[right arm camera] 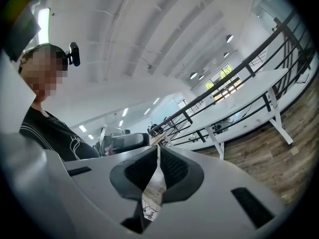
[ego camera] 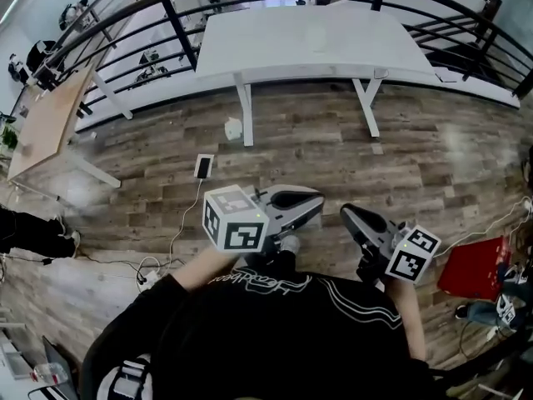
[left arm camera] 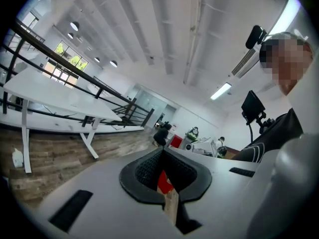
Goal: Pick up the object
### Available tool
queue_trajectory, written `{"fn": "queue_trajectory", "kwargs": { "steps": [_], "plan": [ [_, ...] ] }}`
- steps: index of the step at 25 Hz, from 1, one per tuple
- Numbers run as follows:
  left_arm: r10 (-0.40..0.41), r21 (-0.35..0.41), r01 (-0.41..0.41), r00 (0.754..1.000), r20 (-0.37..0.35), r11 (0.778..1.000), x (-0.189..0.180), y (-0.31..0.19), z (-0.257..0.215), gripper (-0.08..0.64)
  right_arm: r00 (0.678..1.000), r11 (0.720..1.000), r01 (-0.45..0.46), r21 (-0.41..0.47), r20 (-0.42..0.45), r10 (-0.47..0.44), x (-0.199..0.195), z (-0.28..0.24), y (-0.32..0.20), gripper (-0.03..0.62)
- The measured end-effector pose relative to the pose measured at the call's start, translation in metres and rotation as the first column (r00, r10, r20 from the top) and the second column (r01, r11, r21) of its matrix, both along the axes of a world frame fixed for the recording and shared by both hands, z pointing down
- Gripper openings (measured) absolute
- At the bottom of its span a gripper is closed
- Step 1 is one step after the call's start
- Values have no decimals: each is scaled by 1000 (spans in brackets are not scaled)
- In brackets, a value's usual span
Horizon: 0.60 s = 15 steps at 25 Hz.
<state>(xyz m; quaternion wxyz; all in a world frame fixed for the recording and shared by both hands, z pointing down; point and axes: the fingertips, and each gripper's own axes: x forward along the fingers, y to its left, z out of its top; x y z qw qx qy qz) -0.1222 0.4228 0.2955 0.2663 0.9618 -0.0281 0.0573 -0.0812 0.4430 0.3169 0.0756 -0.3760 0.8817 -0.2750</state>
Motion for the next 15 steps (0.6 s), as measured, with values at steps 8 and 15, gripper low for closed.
{"fn": "queue_trajectory", "kwargs": {
  "steps": [8,15],
  "plan": [
    [15,-20,-15,1000,3,1000,5,-148,-2,6,1000,1000,-5,-24,22,6,2,0,-146,23],
    [16,-25,-16,1000,-23,1000,-1,-231,-4,6,1000,1000,-12,-16,3,12,-3,-6,-225,23]
  ]
}}
